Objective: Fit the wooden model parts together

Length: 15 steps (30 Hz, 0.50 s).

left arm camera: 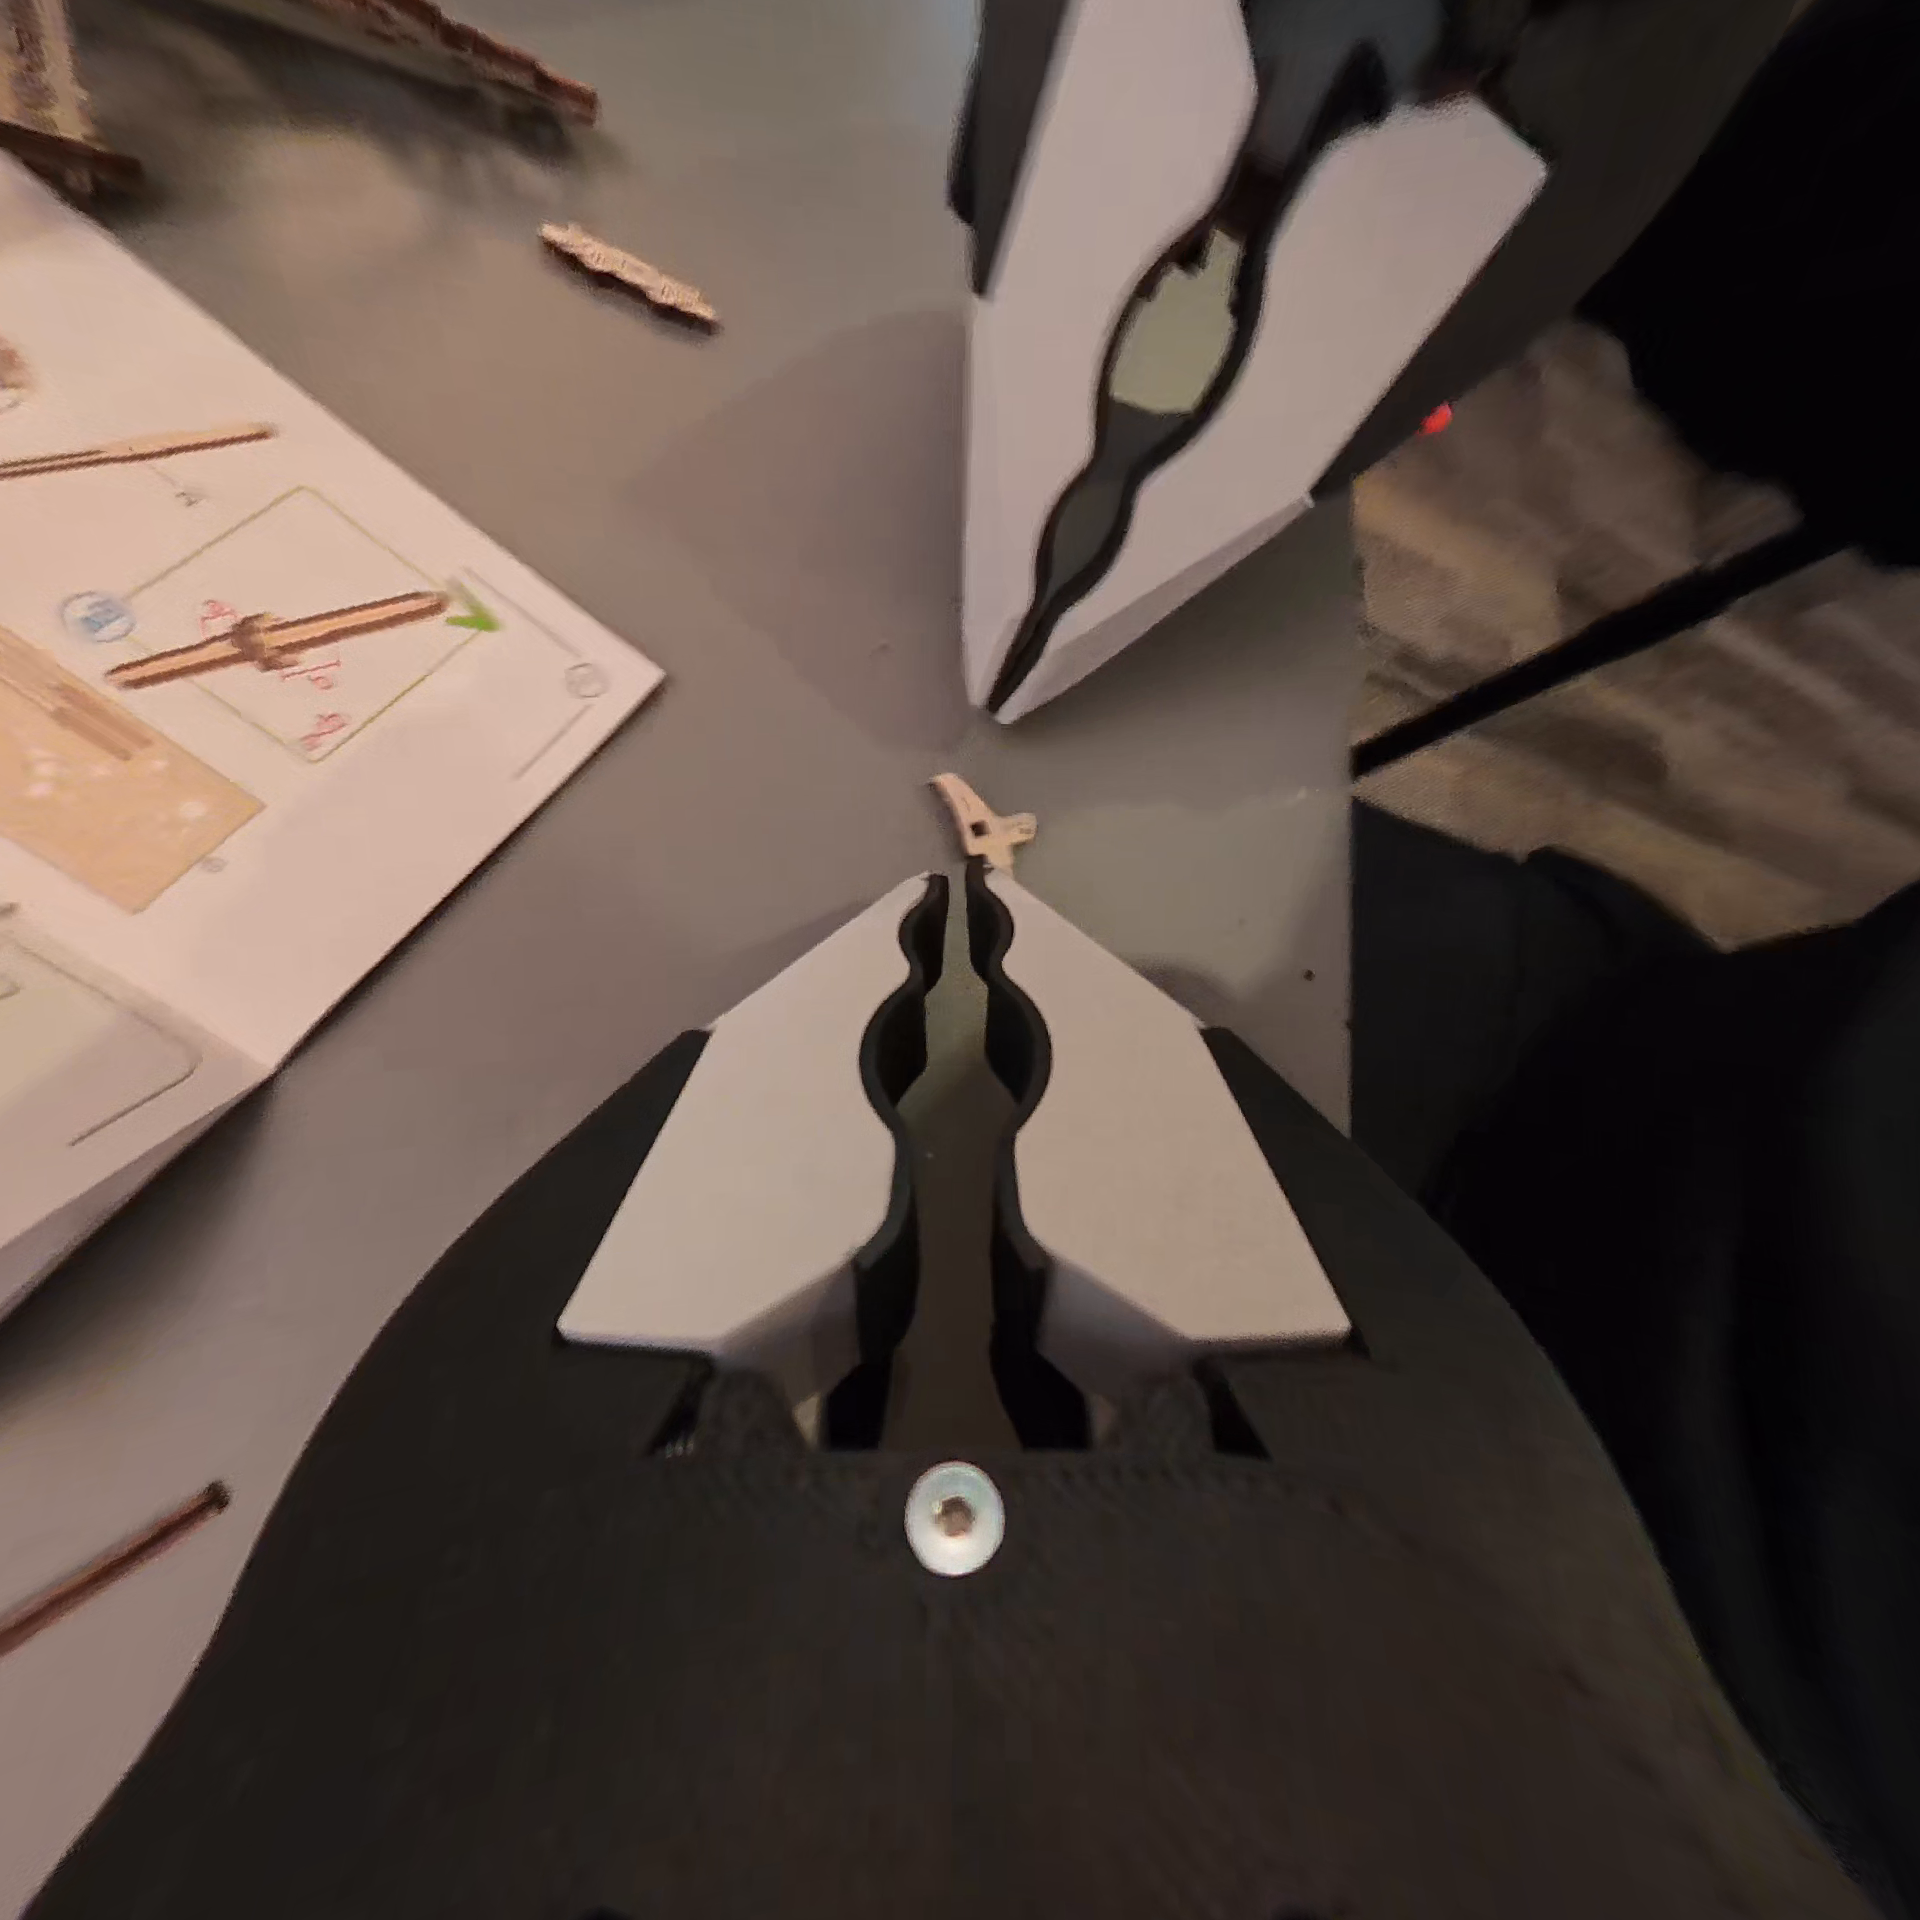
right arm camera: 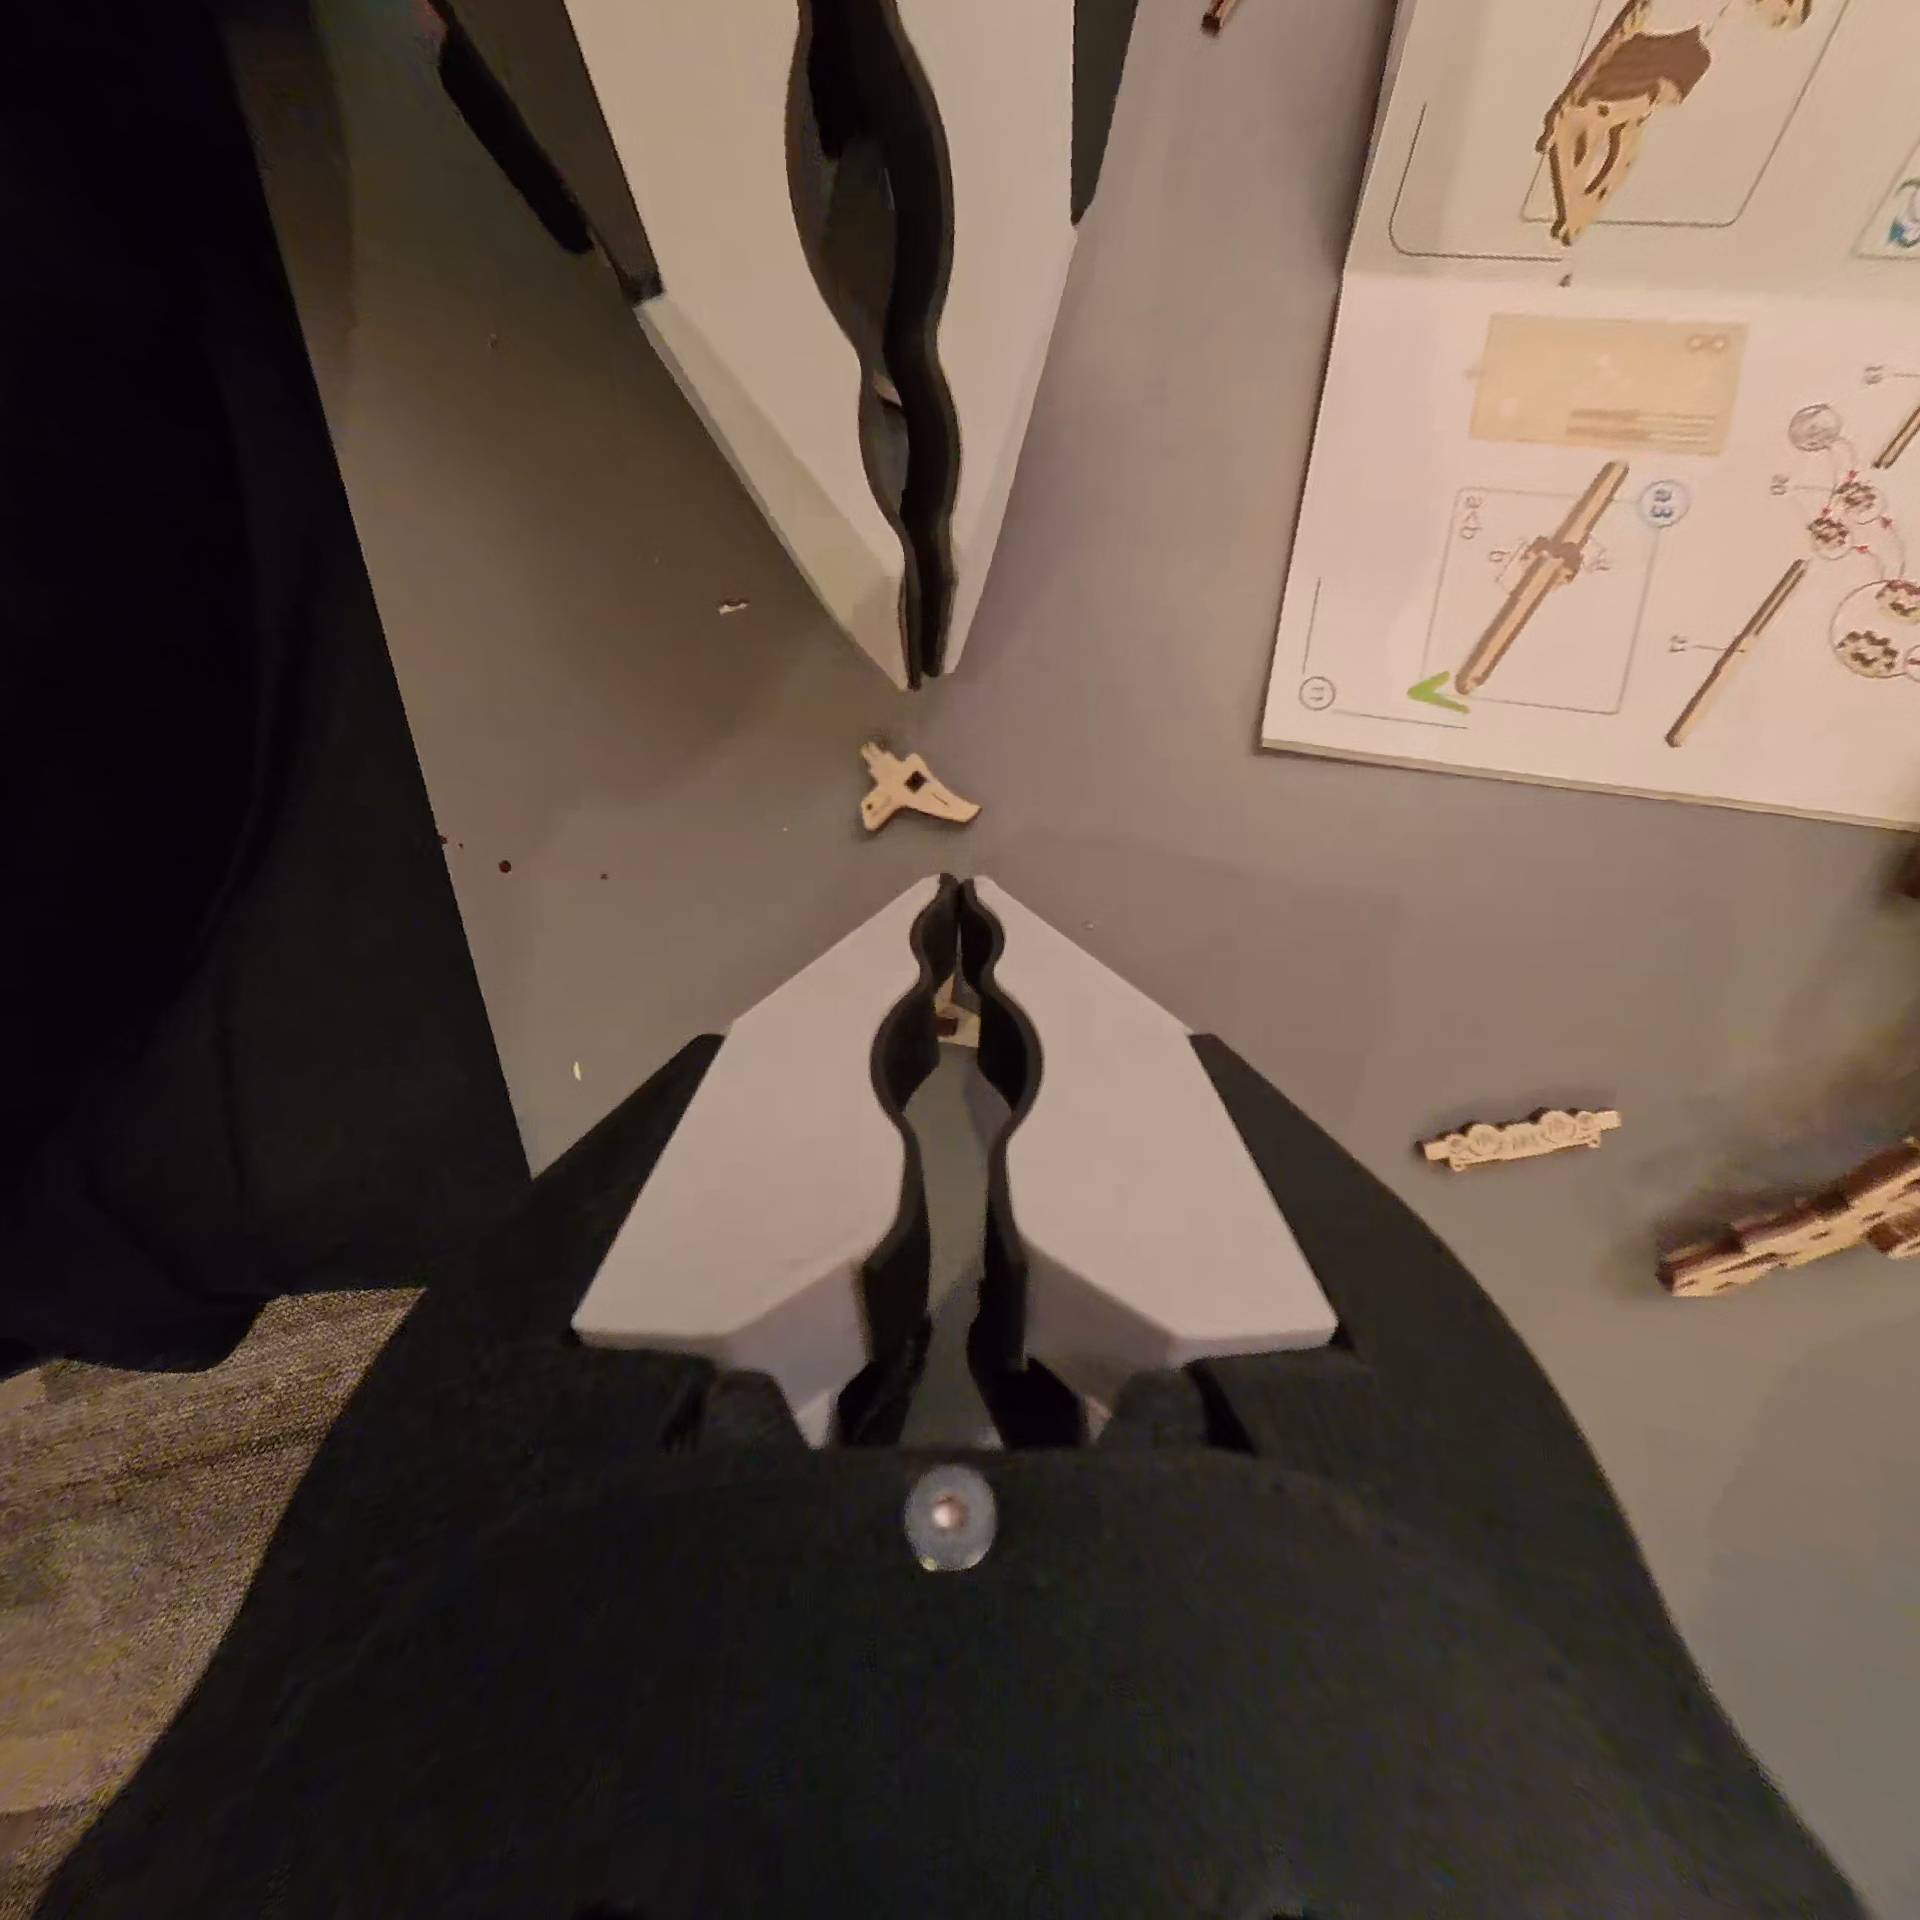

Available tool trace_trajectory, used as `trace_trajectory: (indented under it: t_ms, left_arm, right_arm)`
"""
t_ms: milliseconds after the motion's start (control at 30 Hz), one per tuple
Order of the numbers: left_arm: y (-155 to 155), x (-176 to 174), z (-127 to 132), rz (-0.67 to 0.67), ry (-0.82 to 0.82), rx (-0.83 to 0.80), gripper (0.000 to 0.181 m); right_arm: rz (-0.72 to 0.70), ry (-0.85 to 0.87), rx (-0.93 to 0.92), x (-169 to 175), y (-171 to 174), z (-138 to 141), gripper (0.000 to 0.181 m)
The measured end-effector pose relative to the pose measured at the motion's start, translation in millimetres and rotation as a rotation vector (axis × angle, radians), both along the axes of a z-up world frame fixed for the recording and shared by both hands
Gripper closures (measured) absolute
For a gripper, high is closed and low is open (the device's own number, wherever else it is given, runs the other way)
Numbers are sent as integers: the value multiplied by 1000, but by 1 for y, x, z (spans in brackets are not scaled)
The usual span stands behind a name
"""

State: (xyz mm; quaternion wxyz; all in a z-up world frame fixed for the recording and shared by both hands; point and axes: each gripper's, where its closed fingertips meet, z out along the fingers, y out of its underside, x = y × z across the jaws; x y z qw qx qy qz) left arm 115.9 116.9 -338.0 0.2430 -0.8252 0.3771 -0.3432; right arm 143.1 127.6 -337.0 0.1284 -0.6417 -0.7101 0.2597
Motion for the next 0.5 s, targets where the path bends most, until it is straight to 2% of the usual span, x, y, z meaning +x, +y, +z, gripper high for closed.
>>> trace_trajectory:
  t_ms: [33,133,300,500]
  left_arm:
    - [-3,3,2,-21,-8,0,179]
    - [-9,5,0,-51,57,44,178]
    - [-12,13,-8,-57,120,94,177]
    - [-11,13,-6,-63,144,120,180]
  right_arm:
    - [4,3,-5,-1,0,2,181]
    - [7,8,-2,-2,-2,1,181]
    - [42,20,42,-8,-5,-8,162]
    - [185,17,128,-13,-8,-9,172]
